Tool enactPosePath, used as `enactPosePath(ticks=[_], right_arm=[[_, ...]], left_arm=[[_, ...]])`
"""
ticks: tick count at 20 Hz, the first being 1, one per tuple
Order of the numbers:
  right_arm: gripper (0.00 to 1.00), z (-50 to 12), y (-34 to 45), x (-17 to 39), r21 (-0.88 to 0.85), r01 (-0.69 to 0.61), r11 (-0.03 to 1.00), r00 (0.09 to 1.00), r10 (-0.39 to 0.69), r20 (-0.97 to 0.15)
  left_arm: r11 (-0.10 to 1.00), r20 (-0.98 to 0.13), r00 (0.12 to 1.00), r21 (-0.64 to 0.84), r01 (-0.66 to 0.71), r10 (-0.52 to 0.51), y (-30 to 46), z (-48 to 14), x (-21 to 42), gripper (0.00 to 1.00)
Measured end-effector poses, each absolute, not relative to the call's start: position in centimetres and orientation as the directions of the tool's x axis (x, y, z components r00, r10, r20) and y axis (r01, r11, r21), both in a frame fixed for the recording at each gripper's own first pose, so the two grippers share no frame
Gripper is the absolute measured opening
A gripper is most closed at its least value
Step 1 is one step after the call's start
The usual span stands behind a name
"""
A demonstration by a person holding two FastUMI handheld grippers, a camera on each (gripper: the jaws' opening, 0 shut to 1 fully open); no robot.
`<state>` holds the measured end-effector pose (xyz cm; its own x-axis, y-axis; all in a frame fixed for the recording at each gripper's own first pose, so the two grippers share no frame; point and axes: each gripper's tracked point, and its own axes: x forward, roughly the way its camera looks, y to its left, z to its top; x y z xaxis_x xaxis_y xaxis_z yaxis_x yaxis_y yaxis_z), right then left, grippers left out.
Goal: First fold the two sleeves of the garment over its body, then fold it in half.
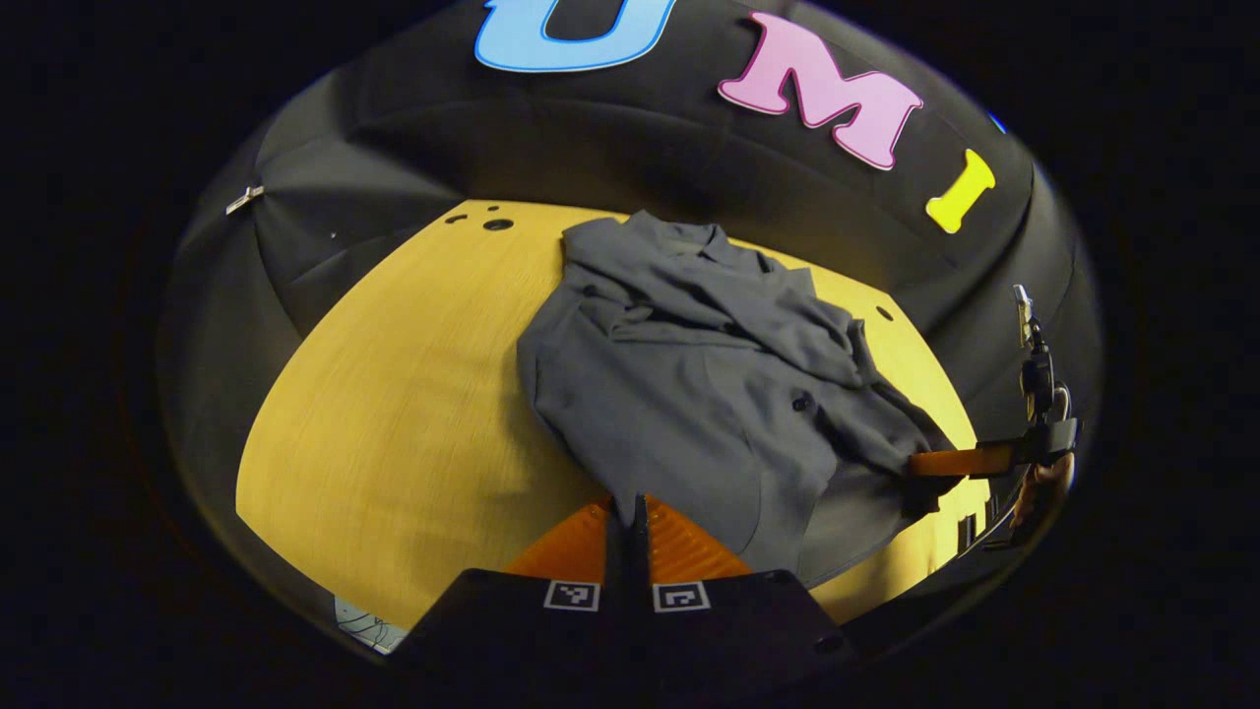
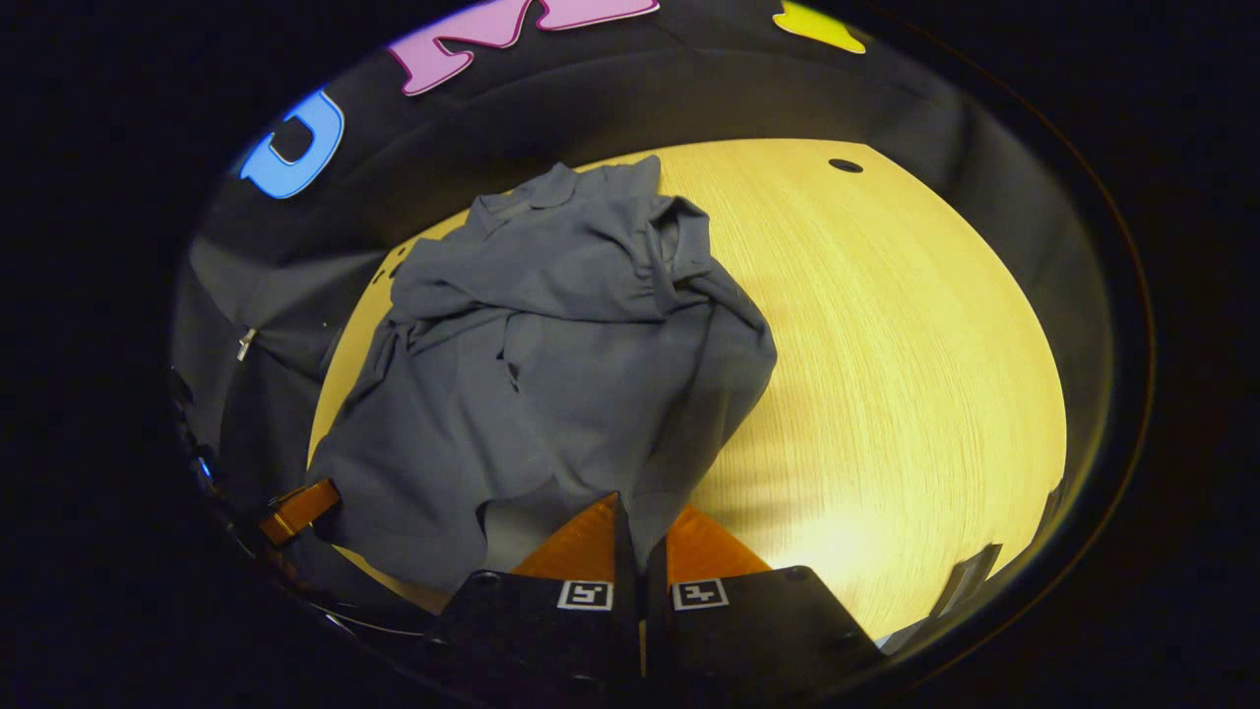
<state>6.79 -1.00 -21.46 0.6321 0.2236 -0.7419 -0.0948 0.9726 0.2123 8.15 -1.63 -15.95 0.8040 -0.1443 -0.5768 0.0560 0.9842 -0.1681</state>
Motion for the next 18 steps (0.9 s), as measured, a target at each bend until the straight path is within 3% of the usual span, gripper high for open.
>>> enactPosePath(ticks=[8, 18], right_arm=[[0.07, -15.6, -0.2, 11.6, 0.237, -0.115, 0.965, 0.707, 0.247, -0.663], [0.07, -10.7, 1.7, 19.8, 0.215, -0.169, 0.962, 0.779, 0.264, -0.569]], left_arm=[[0.977, -0.476, 0.868, -0.209, 0.048, -0.144, -0.7, -9.6, 12.7, 0.06], [0.985, -0.36, 0.925, -0.157, 0.067, -0.12, 1.3, -4.0, 20.7, 0.05]])
